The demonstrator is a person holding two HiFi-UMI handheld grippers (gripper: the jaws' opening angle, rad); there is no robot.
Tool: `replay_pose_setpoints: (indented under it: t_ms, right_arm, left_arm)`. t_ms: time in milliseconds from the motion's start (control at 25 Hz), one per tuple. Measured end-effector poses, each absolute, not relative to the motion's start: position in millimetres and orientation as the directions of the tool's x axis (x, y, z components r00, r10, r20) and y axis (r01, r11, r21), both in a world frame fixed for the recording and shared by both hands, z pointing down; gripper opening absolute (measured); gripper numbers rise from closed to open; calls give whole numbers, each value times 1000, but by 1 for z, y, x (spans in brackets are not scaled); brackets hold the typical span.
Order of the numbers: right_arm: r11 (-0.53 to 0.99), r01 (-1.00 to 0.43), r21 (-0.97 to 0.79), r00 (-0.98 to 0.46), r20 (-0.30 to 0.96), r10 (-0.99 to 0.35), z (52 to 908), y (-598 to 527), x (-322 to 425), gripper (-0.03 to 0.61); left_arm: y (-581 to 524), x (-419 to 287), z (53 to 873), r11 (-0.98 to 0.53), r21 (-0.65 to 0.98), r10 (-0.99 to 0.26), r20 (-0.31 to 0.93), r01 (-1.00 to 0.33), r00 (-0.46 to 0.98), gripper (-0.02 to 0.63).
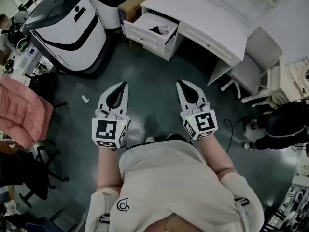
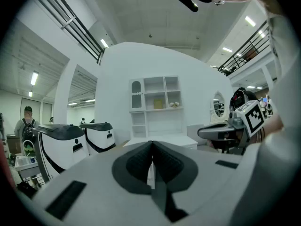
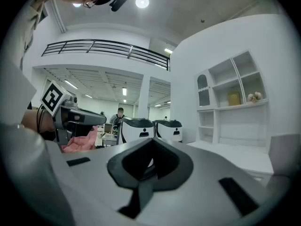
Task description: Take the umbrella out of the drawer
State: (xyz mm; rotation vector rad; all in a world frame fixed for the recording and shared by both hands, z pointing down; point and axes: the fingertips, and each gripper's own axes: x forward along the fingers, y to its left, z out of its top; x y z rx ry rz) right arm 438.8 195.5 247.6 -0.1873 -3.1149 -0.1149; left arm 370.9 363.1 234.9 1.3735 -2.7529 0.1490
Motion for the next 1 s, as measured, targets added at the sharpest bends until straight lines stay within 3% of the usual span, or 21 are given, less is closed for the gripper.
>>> replay_pose_setpoints:
  t_ms: [560,1000]
  right_arm:
    - [993,115,13,-992,48,114,250,197,427,5]
    - [989,140,-38,-985,96,143,277,205,391,6]
  left_arm:
    - [371,360,226,616,-44,-785,54,-787,-617,12]
    - [385,333,252,647,-15,-757,109,-762,-645,13]
